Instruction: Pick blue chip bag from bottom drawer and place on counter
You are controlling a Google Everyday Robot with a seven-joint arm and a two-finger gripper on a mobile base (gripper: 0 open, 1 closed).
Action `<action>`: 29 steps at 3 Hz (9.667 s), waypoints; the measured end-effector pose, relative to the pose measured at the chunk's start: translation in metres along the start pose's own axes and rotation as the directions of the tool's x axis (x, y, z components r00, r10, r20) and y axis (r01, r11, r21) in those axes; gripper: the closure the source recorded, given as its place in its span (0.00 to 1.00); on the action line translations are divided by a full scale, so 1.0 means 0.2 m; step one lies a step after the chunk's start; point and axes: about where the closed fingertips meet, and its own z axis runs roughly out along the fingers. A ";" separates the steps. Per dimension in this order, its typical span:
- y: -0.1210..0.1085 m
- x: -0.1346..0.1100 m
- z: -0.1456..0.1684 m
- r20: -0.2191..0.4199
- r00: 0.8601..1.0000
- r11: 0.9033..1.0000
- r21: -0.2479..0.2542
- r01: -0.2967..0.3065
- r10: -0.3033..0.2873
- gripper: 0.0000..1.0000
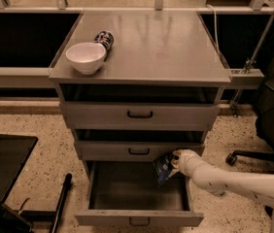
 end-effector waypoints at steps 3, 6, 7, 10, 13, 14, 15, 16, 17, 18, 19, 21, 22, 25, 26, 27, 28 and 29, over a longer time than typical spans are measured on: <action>-0.21 -0.24 -0.24 -0.068 0.994 0.992 0.095 0.087 -0.081 1.00; -0.15 -0.62 -0.83 -0.230 0.953 0.953 0.185 0.240 -0.195 1.00; -0.15 -0.63 -0.88 -0.215 0.959 0.961 0.164 0.222 -0.185 1.00; -0.01 -0.70 -1.68 -0.206 0.971 0.963 0.213 0.168 -0.124 1.00; -0.43 -0.93 -1.43 -0.107 0.983 0.968 0.187 0.170 -0.152 1.00; -0.86 -1.17 -1.39 -0.025 0.993 0.951 0.287 0.114 -0.111 1.00; -1.03 -1.27 -1.42 0.002 0.995 0.935 0.343 0.091 -0.097 1.00; -1.07 -1.28 -1.42 0.017 0.997 0.941 0.334 0.064 -0.073 1.00; -1.26 -1.35 -1.41 0.090 0.995 0.945 0.327 0.004 -0.035 1.00; -1.59 -1.48 -1.33 0.189 0.981 0.936 0.339 -0.097 0.033 1.00; -1.96 -1.64 -1.32 0.293 0.952 0.897 0.389 -0.208 0.094 1.00; -2.32 -1.71 -1.07 0.320 0.938 0.875 0.407 -0.264 0.134 1.00; -2.20 -1.60 -0.81 0.276 0.951 0.910 0.344 -0.233 0.139 1.00; -2.04 -1.40 -0.64 0.219 0.966 0.940 0.278 -0.198 0.139 0.82; -2.04 -1.40 -0.64 0.219 0.966 0.940 0.278 -0.198 0.139 0.60; -2.04 -1.40 -0.64 0.219 0.966 0.940 0.278 -0.198 0.139 0.36; -2.04 -1.40 -0.64 0.219 0.966 0.940 0.278 -0.198 0.139 0.13; -2.04 -1.40 -0.64 0.219 0.966 0.940 0.278 -0.198 0.139 0.00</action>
Offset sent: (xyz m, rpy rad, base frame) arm -0.0070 -0.0062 0.0404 -0.0388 -0.0513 -0.0431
